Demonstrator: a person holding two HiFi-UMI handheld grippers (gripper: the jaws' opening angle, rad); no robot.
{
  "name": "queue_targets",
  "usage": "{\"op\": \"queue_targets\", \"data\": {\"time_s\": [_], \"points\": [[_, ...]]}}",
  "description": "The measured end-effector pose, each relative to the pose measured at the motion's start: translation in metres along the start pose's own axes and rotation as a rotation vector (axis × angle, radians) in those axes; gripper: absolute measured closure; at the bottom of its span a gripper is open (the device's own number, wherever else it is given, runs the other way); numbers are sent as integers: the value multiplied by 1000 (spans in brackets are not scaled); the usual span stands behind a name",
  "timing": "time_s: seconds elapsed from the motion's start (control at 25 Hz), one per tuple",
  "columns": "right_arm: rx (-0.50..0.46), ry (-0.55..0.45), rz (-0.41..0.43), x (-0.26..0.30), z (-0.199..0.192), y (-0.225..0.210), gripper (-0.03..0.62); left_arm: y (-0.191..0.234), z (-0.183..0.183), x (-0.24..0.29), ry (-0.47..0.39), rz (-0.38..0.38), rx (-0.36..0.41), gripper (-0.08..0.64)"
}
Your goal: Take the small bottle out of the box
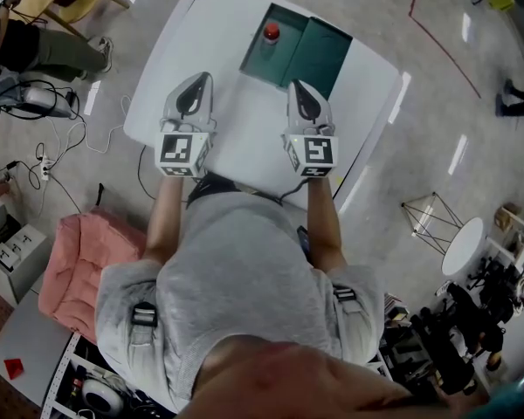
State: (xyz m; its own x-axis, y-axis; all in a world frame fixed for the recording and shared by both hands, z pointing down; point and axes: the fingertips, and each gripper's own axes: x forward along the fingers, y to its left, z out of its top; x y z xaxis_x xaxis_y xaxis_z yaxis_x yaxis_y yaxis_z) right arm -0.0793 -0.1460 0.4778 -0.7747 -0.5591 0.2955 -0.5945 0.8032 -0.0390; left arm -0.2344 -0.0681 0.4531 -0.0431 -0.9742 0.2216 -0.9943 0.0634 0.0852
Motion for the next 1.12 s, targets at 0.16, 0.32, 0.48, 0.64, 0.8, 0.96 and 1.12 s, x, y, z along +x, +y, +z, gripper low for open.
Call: {"op": "queue_targets", "data": {"time_s": [0.16,0.32,0.48,0.64,0.8,0.96,1.12], "points": [[2,15,-9,18,-3,-3,589,10,-7,12,13,-12,-6,549],[5,28,-12,37,-8,-7,589,20,-10,26,20,-16,-7,549],[12,51,-11,56,-14,-11,589,30,-17,37,30,-22,-10,549],[22,64,-11,75,-15,-16,588,39,-24,46,52,-24,-14,549],[18,60,-38,91,-12,-25,588,45,-28,51,65,-29,-18,549],[27,63,-39,107,-10,-31,524,51,-36,55,86,-27,-27,549],[10,83,-42,126,-13,-36,504,55,-40,61,97,-34,-27,549]]}}
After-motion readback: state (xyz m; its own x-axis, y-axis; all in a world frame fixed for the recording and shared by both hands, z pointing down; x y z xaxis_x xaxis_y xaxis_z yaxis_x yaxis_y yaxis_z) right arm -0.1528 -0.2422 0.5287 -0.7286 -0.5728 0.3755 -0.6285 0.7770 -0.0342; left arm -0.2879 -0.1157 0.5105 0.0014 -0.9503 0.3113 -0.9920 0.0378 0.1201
